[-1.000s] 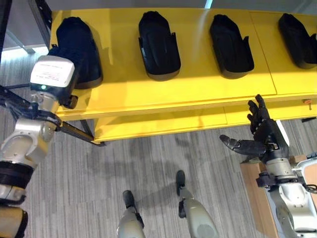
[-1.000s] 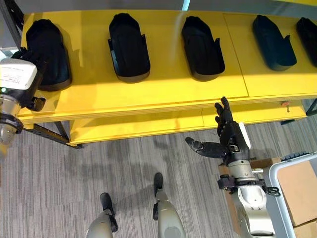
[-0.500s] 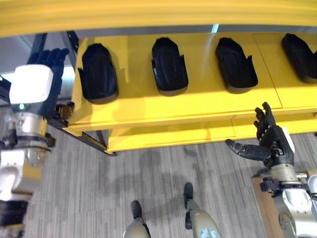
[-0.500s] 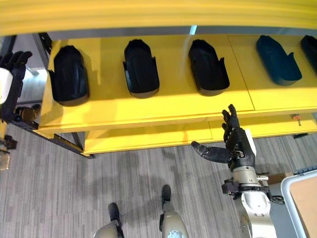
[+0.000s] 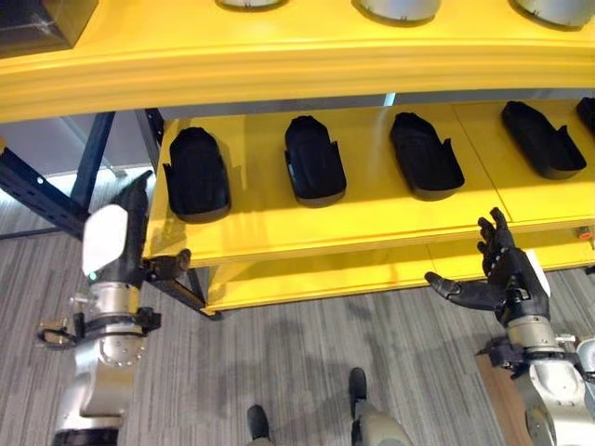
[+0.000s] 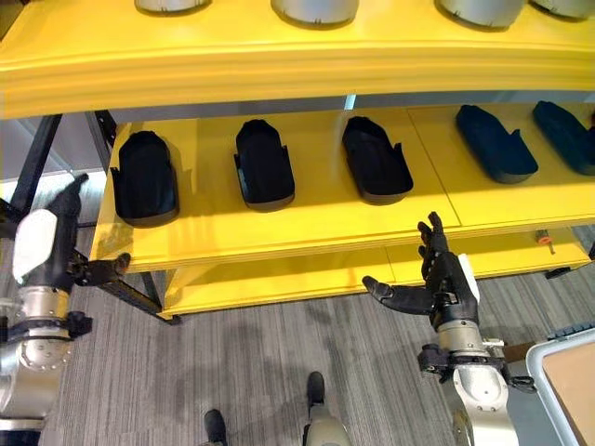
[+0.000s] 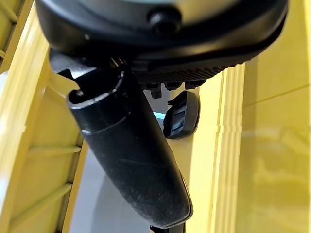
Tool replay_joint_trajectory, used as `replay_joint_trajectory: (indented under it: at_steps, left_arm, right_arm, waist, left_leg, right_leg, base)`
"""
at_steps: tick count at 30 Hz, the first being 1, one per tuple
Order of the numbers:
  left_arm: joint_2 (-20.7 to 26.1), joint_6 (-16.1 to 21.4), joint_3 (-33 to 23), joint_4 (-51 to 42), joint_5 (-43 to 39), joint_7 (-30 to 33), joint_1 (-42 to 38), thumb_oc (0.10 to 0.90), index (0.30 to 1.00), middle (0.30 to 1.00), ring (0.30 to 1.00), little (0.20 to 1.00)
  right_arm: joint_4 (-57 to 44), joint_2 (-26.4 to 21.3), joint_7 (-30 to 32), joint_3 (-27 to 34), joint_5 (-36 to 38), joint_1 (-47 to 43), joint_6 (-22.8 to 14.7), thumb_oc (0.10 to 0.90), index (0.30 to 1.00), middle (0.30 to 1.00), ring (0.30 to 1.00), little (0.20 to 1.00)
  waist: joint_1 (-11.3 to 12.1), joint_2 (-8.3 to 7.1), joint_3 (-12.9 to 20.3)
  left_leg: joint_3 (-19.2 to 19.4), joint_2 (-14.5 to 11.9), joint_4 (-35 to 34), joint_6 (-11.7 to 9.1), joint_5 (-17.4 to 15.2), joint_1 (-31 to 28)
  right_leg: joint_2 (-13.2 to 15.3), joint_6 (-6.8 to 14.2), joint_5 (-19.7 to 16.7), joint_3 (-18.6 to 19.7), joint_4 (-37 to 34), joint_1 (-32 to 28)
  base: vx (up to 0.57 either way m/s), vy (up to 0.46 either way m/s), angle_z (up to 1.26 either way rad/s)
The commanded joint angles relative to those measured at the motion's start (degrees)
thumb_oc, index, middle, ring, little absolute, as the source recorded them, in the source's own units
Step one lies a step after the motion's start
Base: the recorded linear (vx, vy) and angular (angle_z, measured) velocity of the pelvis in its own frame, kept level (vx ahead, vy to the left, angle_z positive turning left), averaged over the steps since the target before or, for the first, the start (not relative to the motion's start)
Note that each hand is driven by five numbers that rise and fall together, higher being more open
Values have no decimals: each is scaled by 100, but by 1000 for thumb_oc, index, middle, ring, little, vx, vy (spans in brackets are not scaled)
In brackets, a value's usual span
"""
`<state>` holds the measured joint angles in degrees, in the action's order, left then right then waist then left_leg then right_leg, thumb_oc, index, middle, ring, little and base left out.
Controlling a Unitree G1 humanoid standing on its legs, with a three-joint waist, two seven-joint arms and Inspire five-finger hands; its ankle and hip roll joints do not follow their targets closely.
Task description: Move parts from the plastic box to the shelf.
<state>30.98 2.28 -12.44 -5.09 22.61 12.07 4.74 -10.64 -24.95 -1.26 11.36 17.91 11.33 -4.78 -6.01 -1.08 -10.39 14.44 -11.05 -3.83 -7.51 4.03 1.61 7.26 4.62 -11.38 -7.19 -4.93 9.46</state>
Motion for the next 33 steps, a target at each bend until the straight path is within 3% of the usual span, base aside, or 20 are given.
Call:
replay_joint_trajectory:
  at_steps: [1, 8, 19, 27, 33]
  left_arm:
    - [281, 525, -220, -518, -530, 202, -10, 900, 1000, 1000, 1000, 1000]
    - [-67, 713, -155, -820, -917, -96, 666, 900, 1000, 1000, 1000, 1000]
    - [-347, 656, 4, -826, -1429, -293, 1259, 900, 1000, 1000, 1000, 1000]
    - [-179, 621, 190, -912, -1372, -303, 1138, 900, 1000, 1000, 1000, 1000]
    - [4, 616, 213, -990, -1398, -222, 1059, 900, 1000, 1000, 1000, 1000]
  right_arm:
    - [-314, -320, 151, 262, -635, -246, -535, 900, 1000, 1000, 1000, 1000]
    - [-340, -664, 289, 410, -1617, -272, -597, 900, 1000, 1000, 1000, 1000]
    - [-222, -1892, 817, 646, -4438, -232, -513, 900, 1000, 1000, 1000, 1000]
    - [140, -2535, 737, 240, -5156, -556, -436, 900, 1000, 1000, 1000, 1000]
    - [582, -2969, 786, -225, -5299, -1193, -298, 900, 1000, 1000, 1000, 1000]
  waist:
    - [11, -153, 402]
    - [73, -117, 427]
    - [229, -73, 325]
    - [330, -60, 81]
    - [405, -4, -120]
  left_leg:
    - [-59, -176, 161, 197, -50, 196]
    - [-57, -214, 145, 199, -8, 111]
    - [-176, -278, 225, 189, -17, 120]
    - [-282, -221, 294, 192, 35, 358]
    - [-316, -187, 318, 207, 83, 545]
  right_leg:
    - [407, 377, 1089, -262, 211, -755]
    - [368, 342, 1139, -270, 227, -843]
    - [321, 325, 1227, -353, 241, -938]
    - [351, 334, 1194, -403, 301, -781]
    - [400, 334, 1146, -386, 394, -548]
  base:
    - [-10, -40, -14]
    - [11, -40, -1]
    - [8, -33, 3]
    - [-33, -15, 8]
    - [-44, -2, 0]
